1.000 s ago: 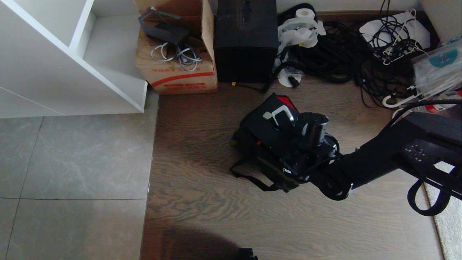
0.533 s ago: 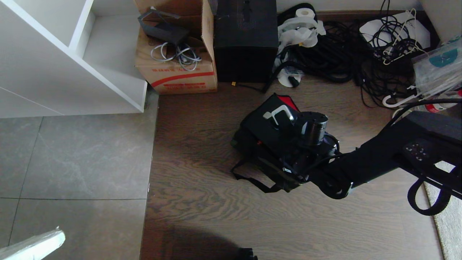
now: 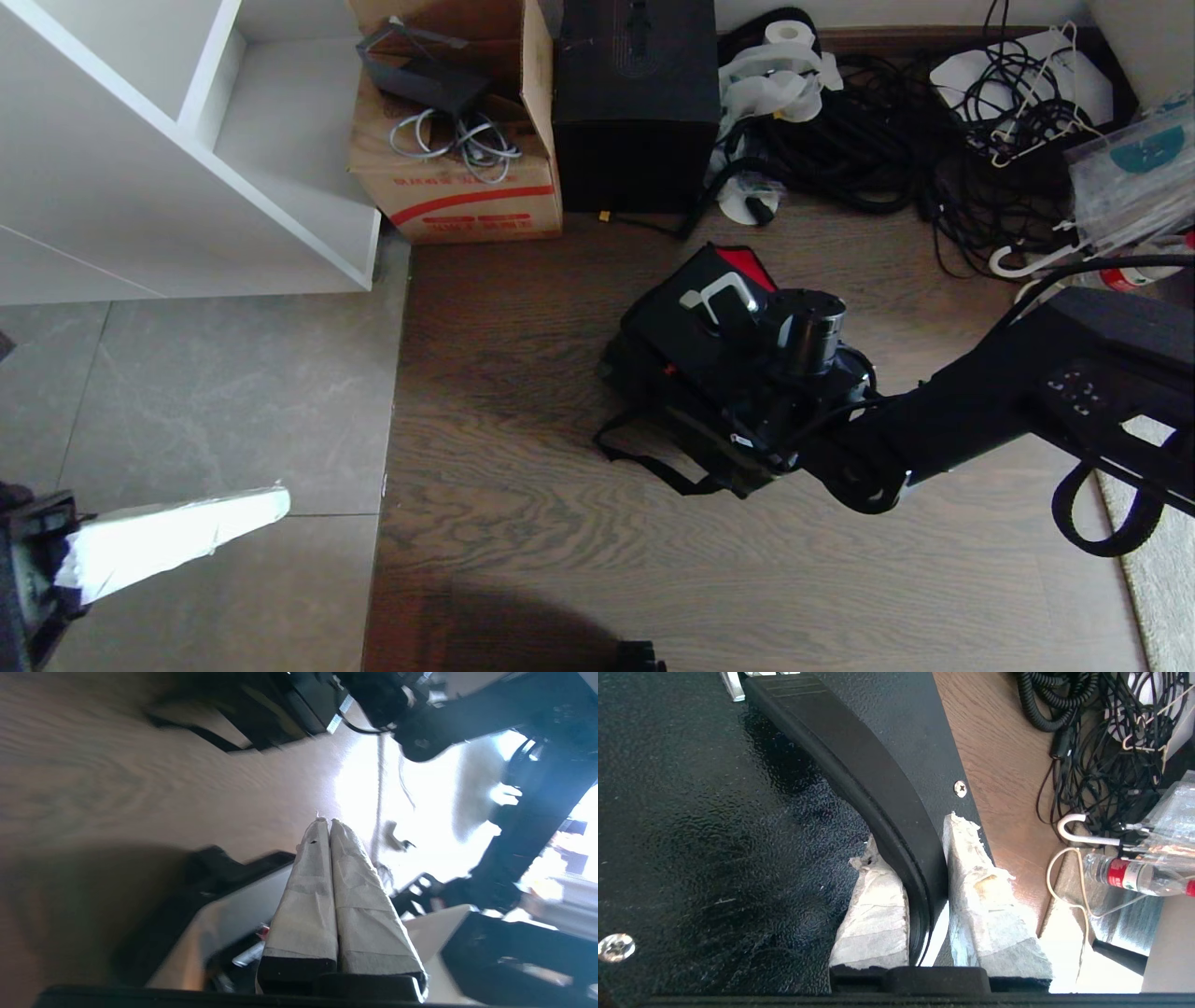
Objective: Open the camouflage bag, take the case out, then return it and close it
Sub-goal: Lift the black box
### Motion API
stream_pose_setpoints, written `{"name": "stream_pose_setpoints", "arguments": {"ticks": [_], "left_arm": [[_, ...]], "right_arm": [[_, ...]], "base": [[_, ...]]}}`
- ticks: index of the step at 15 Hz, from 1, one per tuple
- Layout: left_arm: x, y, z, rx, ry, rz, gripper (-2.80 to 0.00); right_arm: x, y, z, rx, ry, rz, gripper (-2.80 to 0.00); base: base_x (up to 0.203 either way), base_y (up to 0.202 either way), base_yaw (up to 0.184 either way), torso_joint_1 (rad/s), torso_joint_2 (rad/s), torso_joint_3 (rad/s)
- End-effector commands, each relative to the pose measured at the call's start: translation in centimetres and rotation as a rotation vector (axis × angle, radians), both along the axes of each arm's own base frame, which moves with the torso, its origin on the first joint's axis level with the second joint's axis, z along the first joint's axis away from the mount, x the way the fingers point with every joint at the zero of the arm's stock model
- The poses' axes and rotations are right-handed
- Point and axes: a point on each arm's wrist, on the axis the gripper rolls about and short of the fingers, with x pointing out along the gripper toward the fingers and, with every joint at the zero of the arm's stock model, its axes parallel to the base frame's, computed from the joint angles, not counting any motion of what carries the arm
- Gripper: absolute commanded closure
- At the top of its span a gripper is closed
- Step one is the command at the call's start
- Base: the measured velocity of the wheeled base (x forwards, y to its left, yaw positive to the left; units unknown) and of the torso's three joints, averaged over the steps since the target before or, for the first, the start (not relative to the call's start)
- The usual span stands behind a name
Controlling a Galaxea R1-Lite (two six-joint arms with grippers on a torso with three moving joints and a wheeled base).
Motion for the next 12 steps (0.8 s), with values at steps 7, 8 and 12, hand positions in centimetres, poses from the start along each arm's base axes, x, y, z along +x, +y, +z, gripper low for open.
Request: {"name": "stream_pose_setpoints", "arguments": {"ticks": [7,8,12], "left_arm": [[5.0,-3.8,-1.4,0.049,0.172,-0.092,0.00],[5.4,-4.2,-1.6,0.050,0.196,-0.098,0.00],[7.7,-5.7,-2.5,0.051,0.218,-0.116,0.00]], "right_arm": [[0.2,0.2,-0.3,-0.006,0.004,-0.002,0.00],[0.2,0.2,-0.3,-0.006,0.004,-0.002,0.00],[0.2,0.2,-0.4,-0.009,0.008,-0.002,0.00]], "base": [[0.000,0.000,0.000,0.000,0.00,0.000],[0.000,0.000,0.000,0.000,0.00,0.000],[0.000,0.000,0.000,0.000,0.00,0.000]]}}
